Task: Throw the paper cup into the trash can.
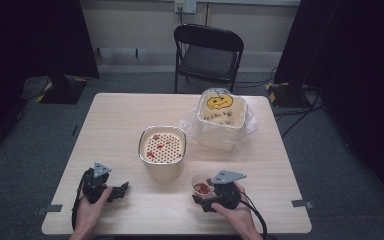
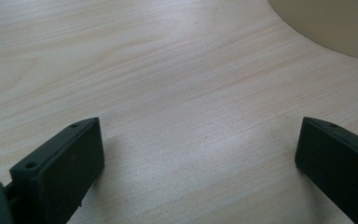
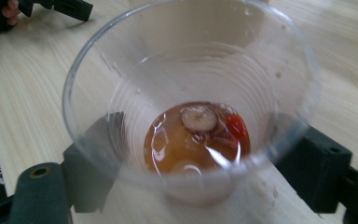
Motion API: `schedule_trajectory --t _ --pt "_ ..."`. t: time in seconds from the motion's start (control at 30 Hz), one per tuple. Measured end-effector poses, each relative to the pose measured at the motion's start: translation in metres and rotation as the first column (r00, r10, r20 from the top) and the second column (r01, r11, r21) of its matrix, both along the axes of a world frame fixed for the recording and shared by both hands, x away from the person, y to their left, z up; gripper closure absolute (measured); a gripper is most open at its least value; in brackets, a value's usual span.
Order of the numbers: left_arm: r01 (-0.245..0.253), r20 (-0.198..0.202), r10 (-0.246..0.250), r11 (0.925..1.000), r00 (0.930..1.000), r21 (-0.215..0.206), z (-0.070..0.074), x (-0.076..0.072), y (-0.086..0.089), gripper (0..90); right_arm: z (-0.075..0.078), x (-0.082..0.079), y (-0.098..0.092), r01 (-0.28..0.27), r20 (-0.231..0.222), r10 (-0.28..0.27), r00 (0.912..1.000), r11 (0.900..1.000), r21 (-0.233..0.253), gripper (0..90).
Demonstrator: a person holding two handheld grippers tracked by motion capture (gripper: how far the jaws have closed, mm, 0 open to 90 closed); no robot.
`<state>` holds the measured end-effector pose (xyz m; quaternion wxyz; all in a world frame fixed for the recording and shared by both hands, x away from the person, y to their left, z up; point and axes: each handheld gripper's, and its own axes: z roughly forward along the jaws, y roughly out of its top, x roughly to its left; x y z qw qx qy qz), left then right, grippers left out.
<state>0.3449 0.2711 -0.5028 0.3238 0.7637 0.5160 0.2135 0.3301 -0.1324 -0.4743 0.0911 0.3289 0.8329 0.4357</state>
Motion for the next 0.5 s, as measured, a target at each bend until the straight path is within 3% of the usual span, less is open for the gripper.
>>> schedule_trajectory --t 0.1,0.27,0.5 --pt "-0.001 0.000 0.001 1.0000 1.0000 -0.001 0.000 0.000 0.000 0.6 -0.002 0.002 0.005 -0.009 0.003 0.009 1.0000 1.000 0.001 21.9" --pt "0.000 0.000 0.000 1.0000 1.0000 0.000 0.000 0.000 0.000 0.6 -0.003 0.007 0.012 -0.013 -0.002 0.013 0.9999 1.000 0.009 31.6" --pt "0.000 0.000 0.000 1.0000 1.0000 0.000 0.000 0.000 0.000 0.6 -0.001 0.008 0.009 -0.013 0.009 0.013 0.9999 1.000 -0.007 38.0"
